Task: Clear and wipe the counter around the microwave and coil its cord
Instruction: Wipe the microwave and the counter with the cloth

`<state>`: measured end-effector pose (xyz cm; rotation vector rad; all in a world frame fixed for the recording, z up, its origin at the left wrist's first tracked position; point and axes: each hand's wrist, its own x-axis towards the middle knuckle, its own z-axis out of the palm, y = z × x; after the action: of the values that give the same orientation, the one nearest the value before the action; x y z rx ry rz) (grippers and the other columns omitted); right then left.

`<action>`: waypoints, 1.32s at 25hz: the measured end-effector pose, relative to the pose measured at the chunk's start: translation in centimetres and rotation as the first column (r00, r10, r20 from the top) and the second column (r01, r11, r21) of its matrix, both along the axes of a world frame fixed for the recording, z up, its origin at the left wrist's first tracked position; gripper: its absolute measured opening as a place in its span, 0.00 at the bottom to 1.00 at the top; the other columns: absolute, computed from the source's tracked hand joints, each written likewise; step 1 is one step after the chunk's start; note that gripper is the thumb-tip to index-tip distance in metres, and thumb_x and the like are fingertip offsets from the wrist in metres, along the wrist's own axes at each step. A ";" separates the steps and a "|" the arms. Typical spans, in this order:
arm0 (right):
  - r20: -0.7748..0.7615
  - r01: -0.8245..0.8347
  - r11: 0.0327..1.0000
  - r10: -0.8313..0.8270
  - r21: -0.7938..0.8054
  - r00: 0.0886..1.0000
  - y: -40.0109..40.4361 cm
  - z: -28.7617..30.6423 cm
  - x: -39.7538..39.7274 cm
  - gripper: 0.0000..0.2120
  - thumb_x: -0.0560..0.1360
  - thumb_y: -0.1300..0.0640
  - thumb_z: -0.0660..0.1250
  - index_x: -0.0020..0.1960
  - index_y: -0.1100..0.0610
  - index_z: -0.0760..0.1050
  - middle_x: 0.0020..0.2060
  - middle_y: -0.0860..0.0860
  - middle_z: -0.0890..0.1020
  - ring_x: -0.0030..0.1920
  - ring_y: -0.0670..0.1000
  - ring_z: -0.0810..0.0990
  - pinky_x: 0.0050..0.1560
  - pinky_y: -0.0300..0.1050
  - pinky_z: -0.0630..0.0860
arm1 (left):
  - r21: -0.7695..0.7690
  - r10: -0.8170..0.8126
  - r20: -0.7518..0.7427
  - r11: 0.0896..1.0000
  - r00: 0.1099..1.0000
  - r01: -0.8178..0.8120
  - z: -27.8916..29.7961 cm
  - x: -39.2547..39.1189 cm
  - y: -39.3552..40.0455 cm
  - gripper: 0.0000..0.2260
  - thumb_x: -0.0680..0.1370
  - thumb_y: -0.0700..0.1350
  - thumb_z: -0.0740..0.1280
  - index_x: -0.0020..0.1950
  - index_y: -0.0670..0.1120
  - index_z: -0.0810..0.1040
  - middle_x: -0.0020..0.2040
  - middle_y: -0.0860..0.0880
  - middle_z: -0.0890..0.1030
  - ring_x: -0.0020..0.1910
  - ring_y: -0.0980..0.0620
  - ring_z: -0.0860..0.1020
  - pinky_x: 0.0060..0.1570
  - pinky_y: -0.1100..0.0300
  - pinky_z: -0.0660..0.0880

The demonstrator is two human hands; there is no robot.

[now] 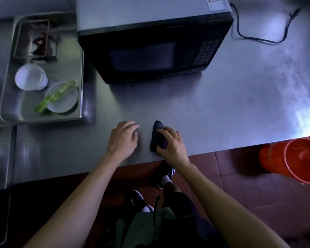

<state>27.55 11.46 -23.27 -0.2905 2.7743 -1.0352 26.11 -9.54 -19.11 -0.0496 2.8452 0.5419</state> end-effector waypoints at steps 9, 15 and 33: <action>0.162 0.290 0.932 -0.259 -0.216 0.952 3.7 3.8 -10.4 0.32 0.66 0.53 0.74 0.69 0.51 0.70 0.59 0.51 0.78 0.58 0.53 0.75 0.56 0.46 0.73 | -0.032 -0.082 -0.029 0.996 0.996 0.081 4.3 -6.4 3.5 0.17 0.82 0.46 0.61 0.71 0.48 0.74 0.70 0.51 0.73 0.70 0.49 0.68 0.67 0.46 0.69; 0.116 0.361 0.896 -0.342 -0.259 0.932 4.0 5.2 -12.3 0.27 0.67 0.54 0.74 0.66 0.51 0.74 0.55 0.51 0.81 0.55 0.53 0.78 0.57 0.50 0.77 | 0.003 -0.098 -0.075 0.995 0.992 0.098 5.6 -9.1 3.2 0.16 0.81 0.44 0.63 0.69 0.47 0.76 0.68 0.50 0.76 0.67 0.47 0.72 0.67 0.47 0.69; 0.057 0.679 0.640 -0.711 -0.360 0.701 -10.3 8.4 -8.5 0.30 0.68 0.50 0.71 0.68 0.40 0.68 0.61 0.44 0.77 0.61 0.48 0.73 0.58 0.44 0.72 | 0.163 -0.403 -0.309 0.870 0.861 0.465 9.0 -11.8 -8.3 0.16 0.80 0.44 0.64 0.68 0.45 0.77 0.65 0.50 0.78 0.66 0.49 0.73 0.65 0.51 0.71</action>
<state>19.08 1.18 -14.88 0.8114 2.7852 -1.7286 14.31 -17.83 -10.07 0.7513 2.8728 0.8206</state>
